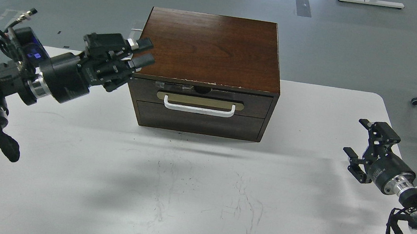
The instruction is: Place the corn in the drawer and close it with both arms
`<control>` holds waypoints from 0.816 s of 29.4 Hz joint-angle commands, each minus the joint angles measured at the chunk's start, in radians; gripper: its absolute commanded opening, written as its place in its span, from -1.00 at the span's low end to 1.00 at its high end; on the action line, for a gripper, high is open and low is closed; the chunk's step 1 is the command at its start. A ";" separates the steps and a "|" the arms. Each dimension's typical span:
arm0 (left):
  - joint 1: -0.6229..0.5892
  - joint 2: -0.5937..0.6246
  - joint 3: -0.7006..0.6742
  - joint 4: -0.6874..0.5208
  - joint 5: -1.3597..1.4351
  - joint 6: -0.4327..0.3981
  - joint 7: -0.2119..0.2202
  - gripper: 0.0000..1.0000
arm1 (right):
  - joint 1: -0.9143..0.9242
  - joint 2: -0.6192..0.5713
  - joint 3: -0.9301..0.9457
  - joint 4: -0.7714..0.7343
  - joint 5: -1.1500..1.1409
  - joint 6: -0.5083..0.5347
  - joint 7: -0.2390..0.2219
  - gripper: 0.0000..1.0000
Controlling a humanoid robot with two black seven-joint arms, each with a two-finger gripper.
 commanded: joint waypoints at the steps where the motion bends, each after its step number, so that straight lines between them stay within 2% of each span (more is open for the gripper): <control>1: 0.031 0.014 -0.020 0.096 -0.183 0.000 0.000 1.00 | 0.005 0.006 0.003 -0.002 0.000 -0.001 0.000 0.97; 6: 0.123 -0.006 -0.090 0.182 -0.242 0.000 0.000 1.00 | 0.005 0.012 0.032 0.002 0.000 -0.001 0.000 0.98; 11: 0.217 -0.039 -0.113 0.193 -0.242 0.000 0.000 1.00 | 0.005 0.037 0.099 -0.002 0.000 -0.001 0.000 0.98; 24: 0.249 -0.074 -0.138 0.205 -0.229 0.000 0.000 1.00 | 0.009 0.078 0.148 -0.002 0.000 -0.001 0.000 1.00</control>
